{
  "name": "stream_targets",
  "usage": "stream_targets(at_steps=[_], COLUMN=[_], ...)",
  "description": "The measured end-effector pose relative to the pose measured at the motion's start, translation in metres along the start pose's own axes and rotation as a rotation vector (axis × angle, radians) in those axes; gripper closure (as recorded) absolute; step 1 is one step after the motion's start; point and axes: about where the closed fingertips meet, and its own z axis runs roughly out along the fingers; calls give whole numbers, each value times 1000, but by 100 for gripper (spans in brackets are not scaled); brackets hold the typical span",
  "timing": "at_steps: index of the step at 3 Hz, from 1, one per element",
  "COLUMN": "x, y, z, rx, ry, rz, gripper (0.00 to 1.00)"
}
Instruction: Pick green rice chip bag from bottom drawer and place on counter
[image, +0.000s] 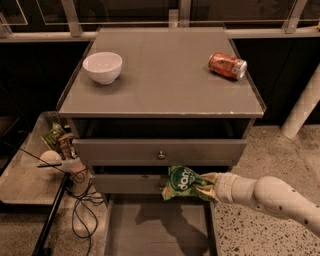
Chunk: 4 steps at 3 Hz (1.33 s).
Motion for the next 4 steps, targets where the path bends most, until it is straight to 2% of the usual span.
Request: stream_targets(at_steps=[1, 3, 4], x=[-9, -74, -108], y=[-6, -34, -40], z=[-12, -79, -106], rx=[33, 143, 191], ry=[24, 64, 67], rz=[-37, -190, -265], gripper=[100, 100, 100])
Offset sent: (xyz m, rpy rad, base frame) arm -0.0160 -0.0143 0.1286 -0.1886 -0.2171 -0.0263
